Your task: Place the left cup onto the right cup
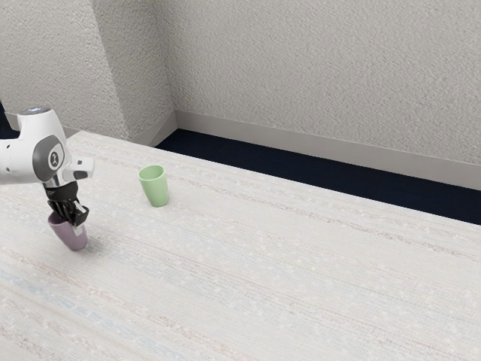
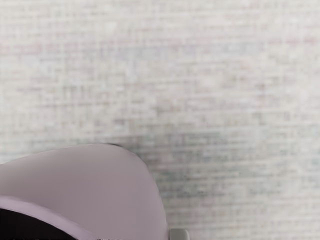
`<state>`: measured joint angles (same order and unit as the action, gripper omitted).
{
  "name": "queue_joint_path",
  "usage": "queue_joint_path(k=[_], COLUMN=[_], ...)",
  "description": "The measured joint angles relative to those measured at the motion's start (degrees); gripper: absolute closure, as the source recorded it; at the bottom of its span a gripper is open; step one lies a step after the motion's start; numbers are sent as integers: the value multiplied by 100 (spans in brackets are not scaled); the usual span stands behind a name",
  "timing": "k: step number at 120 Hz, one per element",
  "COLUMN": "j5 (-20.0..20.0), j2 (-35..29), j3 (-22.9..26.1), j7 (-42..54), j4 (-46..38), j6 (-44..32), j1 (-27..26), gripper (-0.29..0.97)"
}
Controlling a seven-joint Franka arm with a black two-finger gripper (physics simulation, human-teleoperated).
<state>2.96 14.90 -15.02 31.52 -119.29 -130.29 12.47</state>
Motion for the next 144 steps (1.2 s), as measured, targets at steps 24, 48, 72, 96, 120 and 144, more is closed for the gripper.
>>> queue_joint_path(k=[24, 48, 72, 96, 120, 144], j5=[-6, -47, -88, -99, -105, -100], j2=[-38, -144, -257, -294, -117, 245], j3=[-2, -1, 0, 1, 19, 64], j7=[-41, -107, -185, -254, -300, -329], j4=[11, 44, 390, 977, 1662, 2444], j6=[15, 26, 142, 442, 762, 1136], j1=[-25, -110, -441, -779, -923, -930], gripper=[78, 78, 78, 79, 79, 79])
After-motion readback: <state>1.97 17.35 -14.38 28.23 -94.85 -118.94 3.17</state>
